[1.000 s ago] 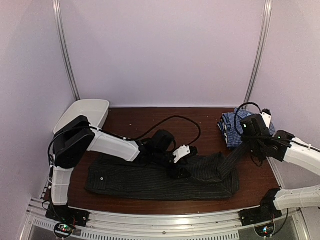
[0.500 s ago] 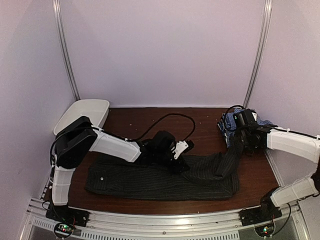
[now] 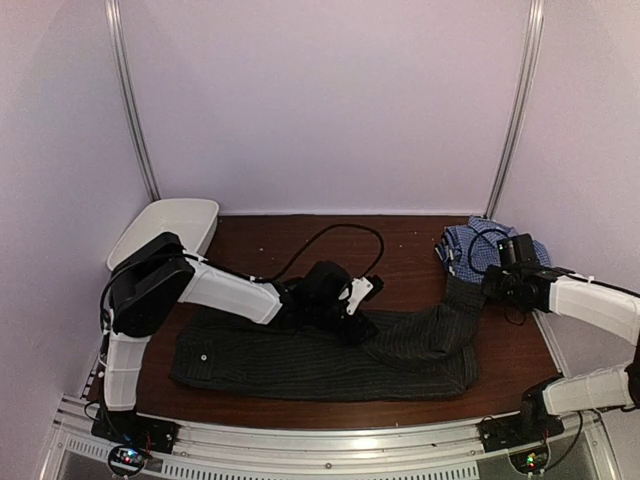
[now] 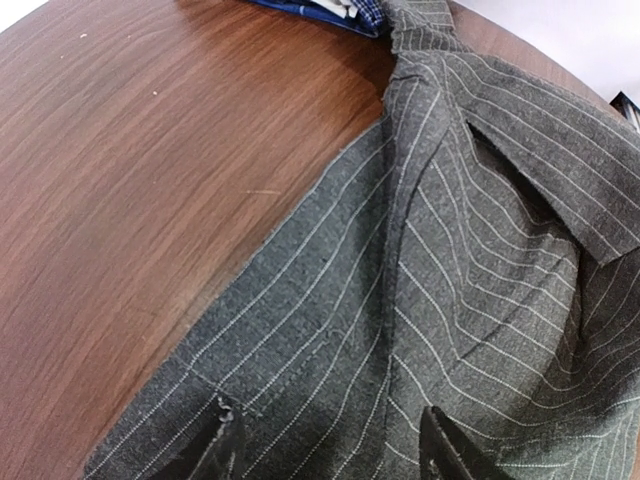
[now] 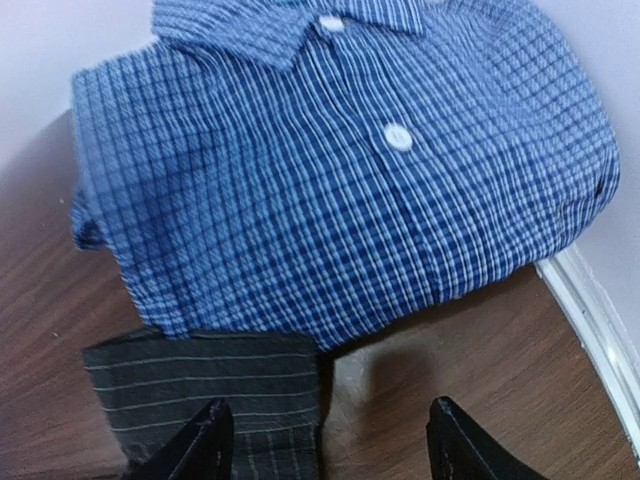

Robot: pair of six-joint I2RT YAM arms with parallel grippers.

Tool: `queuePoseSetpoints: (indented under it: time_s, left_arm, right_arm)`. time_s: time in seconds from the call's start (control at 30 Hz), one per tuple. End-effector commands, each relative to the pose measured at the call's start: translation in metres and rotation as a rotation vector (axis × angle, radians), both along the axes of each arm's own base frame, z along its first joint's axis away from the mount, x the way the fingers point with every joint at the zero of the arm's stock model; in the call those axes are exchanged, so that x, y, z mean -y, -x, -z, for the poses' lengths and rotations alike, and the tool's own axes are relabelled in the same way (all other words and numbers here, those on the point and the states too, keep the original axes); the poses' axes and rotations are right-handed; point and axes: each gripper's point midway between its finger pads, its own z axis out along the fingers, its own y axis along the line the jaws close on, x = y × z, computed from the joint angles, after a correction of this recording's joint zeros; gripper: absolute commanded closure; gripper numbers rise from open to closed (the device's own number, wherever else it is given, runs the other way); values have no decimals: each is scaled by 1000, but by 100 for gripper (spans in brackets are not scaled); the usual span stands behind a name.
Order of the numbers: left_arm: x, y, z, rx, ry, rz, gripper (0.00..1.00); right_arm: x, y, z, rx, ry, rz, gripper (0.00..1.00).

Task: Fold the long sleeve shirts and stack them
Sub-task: Pick up the sleeve from the center of the board.

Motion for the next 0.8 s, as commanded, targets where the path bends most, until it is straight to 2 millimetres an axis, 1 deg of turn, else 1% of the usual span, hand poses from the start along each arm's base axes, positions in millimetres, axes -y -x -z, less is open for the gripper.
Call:
queuePoseSetpoints:
  time_s: [0.0,0.13,0.27,0.33,0.37,0.47,0.63,0.77]
  left_arm:
    - [5,-9,-35,58,57,-6,36]
    - [4,-6,-47,78,72,11,30]
    - [1,-5,-59,103,87,11,27]
    - [-1,-7,-64,115,86,4,26]
    - [-2,-7,-66,120,86,3,26]
    - [-2,-6,-68,127,87,7,26]
    - [-3,-7,-68,129,78,6,26]
    - [-4,-7,-69,131,76,8,26]
  right_arm:
    - [-11,-4,27,-3,-150,-85,33]
    - [-6,-8,46,-26,-203,-83,32]
    - [-13,-12,62,-32,-298,-122,32]
    - [-16,-17,65,-19,-327,-137,33]
    - [-19,-18,70,-29,-342,-146,33]
    - [-22,-23,77,-22,-375,-164,34]
    - [-33,-27,83,12,-408,-231,36]
    - [-45,-26,81,54,-446,-298,41]
